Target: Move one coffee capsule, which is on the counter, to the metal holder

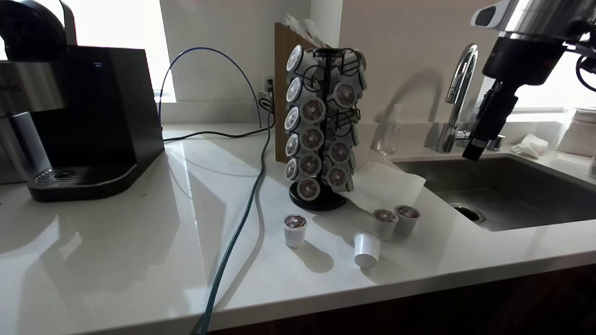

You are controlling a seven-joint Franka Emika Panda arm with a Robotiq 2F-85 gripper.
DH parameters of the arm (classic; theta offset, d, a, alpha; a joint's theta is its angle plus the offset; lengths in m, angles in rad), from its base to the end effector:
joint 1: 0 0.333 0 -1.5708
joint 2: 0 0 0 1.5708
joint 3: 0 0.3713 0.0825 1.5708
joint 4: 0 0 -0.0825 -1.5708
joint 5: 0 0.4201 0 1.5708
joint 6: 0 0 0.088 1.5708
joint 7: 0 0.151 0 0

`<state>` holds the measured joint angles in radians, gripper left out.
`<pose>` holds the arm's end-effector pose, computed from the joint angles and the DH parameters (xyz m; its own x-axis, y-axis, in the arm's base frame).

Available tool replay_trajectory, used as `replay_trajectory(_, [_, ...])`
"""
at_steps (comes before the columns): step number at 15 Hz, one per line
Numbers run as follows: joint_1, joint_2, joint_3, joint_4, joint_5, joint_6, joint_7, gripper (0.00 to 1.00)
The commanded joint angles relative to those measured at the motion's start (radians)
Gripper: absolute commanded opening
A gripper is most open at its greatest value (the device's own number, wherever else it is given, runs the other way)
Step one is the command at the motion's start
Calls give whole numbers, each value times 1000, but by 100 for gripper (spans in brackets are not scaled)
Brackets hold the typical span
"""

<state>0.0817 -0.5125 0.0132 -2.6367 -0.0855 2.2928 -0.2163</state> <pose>0.4014 0.0333 0.4125 0.9227 0.3573 0.1445 0.3434 -0.9324 0.1127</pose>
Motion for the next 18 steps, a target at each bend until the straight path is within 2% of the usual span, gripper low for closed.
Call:
replay_trajectory(1, [-10, 41, -5, 20, -20, -5, 3, 100])
replay_trajectory(3, [-30, 109, 1, 51, -45, -4, 20, 100])
replay_trajectory(4, [22, 64, -26, 20, 30, 23, -84, 100])
replay_trajectory(9, [93, 64, -35, -24, 15, 30, -313, 100])
replay_trajectory(11, [81, 92, -18, -32, -51, 52, -327, 100])
replay_trajectory(14, [80, 153, -21, -26, -80, 115, -342, 100])
replay_trajectory(16, [88, 200, -39, -12, -54, 149, -382, 98])
replay_trajectory(18, [109, 216, -74, 6, 40, 136, -441, 98])
